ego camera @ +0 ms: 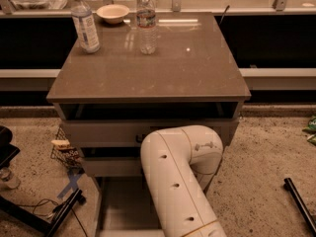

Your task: Open bottom drawer

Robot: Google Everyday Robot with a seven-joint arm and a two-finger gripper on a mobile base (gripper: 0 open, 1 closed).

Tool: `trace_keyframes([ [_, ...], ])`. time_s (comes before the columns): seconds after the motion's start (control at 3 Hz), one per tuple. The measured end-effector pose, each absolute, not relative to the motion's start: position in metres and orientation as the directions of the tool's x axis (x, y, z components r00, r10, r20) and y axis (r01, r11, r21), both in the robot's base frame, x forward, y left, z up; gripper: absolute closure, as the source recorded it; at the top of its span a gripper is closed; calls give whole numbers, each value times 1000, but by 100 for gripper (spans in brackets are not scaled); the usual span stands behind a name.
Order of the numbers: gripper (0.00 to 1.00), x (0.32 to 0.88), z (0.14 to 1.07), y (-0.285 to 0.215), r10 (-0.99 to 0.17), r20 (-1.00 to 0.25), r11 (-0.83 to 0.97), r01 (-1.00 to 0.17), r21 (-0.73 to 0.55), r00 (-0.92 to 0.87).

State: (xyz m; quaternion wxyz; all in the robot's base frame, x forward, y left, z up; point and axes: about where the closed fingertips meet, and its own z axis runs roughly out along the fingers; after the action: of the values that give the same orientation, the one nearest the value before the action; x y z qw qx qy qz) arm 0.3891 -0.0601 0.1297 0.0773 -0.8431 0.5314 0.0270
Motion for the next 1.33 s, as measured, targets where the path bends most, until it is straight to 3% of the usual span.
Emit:
trace_keyframes([
  [0.33,100,347,131,-72,-931,-159,-325,-944,-51,329],
  [0.67,100,348,131,-71,-931,-159,-325,-944,-51,329],
  [1.0,83,347,130,-71,-930,-160,-326,-944,-50,330],
  [1.33,59,346,130,-71,-930,-161,-326,-944,-48,330],
])
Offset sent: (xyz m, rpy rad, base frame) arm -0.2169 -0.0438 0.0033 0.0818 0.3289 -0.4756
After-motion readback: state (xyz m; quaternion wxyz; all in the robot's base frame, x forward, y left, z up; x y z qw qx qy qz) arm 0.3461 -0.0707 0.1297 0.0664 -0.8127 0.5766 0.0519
